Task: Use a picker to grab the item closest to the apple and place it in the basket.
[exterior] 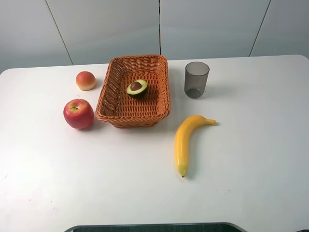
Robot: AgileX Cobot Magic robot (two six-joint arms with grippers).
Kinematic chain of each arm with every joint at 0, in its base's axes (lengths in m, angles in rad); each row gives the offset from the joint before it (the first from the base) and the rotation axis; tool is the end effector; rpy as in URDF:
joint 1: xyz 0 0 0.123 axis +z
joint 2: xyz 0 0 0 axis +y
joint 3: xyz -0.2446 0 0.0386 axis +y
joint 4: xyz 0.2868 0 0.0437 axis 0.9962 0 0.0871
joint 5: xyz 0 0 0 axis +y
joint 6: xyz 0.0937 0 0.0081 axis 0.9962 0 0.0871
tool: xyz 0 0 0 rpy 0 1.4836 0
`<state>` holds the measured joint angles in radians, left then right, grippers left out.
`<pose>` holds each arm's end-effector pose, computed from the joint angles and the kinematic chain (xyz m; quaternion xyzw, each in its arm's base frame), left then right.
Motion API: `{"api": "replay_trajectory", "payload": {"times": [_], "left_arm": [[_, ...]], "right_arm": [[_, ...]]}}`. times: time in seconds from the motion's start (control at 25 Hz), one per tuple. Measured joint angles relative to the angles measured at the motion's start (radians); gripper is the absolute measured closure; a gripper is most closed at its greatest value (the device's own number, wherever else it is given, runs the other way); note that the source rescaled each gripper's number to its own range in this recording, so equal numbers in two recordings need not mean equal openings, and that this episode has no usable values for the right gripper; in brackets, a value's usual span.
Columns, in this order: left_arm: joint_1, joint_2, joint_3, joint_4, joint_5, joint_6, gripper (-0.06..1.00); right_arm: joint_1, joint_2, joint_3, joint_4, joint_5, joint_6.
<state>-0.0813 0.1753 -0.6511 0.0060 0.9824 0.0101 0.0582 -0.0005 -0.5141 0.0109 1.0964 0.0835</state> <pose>0.0864 -0.0066 0.3355 0.0384 0.8379 -0.0164 0.5442 0.0661 0.0048 0.2960 0.0105 0.8586 0.0417 0.5108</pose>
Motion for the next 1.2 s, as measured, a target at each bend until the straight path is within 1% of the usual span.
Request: {"api": "replay_trajectory", "payload": {"times": [0.12, 0.32, 0.44, 0.56, 0.68, 0.8, 1.2], "left_arm": [[0.0, -0.08, 0.012, -0.006, 0.015, 0.0, -0.01], [0.0, -0.166, 0.085, -0.006, 0.024, 0.0, -0.01], [0.0, -0.173, 0.109, -0.006, 0.043, 0.0, -0.01], [-0.019, -0.175, 0.113, -0.006, 0.056, 0.0, -0.01], [-0.031, -0.175, 0.136, 0.025, 0.093, -0.01, -0.01], [-0.037, -0.175, 0.139, 0.051, 0.099, -0.03, -0.01], [-0.037, -0.175, 0.139, 0.055, 0.099, -0.045, -0.01]], "right_arm": [[0.0, 0.0, 0.0, 0.0, 0.0, 0.0], [0.0, 0.0, 0.0, 0.0, 0.0, 0.0], [0.0, 0.0, 0.0, 0.0, 0.0, 0.002], [0.0, 0.0, 0.0, 0.0, 0.0, 0.002], [0.0, 0.0, 0.0, 0.0, 0.0, 0.002], [0.0, 0.0, 0.0, 0.0, 0.0, 0.002], [0.0, 0.0, 0.0, 0.0, 0.0, 0.002]]}}
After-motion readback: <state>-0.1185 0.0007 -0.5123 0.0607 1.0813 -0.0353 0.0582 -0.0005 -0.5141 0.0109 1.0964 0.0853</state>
